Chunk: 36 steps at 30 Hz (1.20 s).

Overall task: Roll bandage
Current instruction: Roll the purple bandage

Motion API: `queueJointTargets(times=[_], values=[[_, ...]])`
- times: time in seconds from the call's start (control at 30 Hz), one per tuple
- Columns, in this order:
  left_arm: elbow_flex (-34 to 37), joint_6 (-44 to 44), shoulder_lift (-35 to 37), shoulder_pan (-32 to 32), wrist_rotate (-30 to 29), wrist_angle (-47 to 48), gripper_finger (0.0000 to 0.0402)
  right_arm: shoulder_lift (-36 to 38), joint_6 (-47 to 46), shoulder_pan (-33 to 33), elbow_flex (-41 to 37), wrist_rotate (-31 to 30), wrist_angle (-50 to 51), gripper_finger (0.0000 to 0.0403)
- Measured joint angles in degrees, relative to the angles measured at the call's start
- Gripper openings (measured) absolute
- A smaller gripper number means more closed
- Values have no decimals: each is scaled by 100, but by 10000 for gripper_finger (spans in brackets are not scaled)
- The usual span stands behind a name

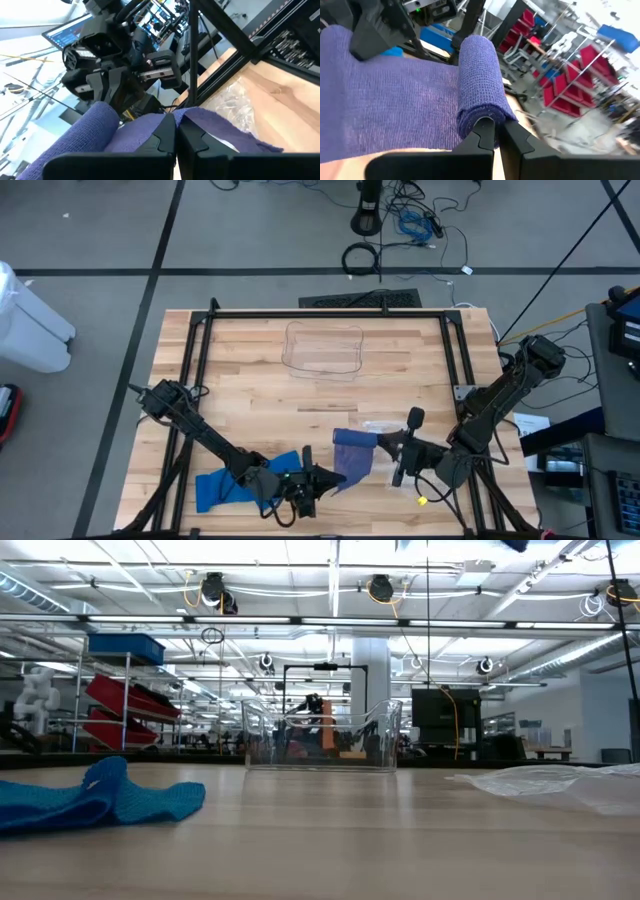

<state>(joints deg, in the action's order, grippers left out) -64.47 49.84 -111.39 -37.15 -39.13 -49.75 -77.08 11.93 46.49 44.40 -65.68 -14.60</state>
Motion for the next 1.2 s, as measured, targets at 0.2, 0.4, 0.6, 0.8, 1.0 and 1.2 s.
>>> queueJointTargets(times=[0.2, 0.4, 0.6, 0.8, 1.0, 1.2], values=[[0, 0, 0, -8, -1, -14, 3, 0, 69, 13, 0, -64, 344, 0], [2, -7, 0, -8, -8, -244, 3, -21, -537, 15, 0, -16, 972, 0], [4, -139, -2, -8, -53, -671, 6, -81, -896, 25, 0, 430, 933, 0], [4, -514, 0, 125, -195, -910, 8, -83, -1159, 25, 0, 965, 928, 0], [4, -1326, 0, 345, -598, -945, 8, -141, -1325, 23, 0, 1465, 920, 0], [4, -2006, -2, 418, -650, -955, 9, -420, -1378, -40, 0, 1650, 922, 0]])
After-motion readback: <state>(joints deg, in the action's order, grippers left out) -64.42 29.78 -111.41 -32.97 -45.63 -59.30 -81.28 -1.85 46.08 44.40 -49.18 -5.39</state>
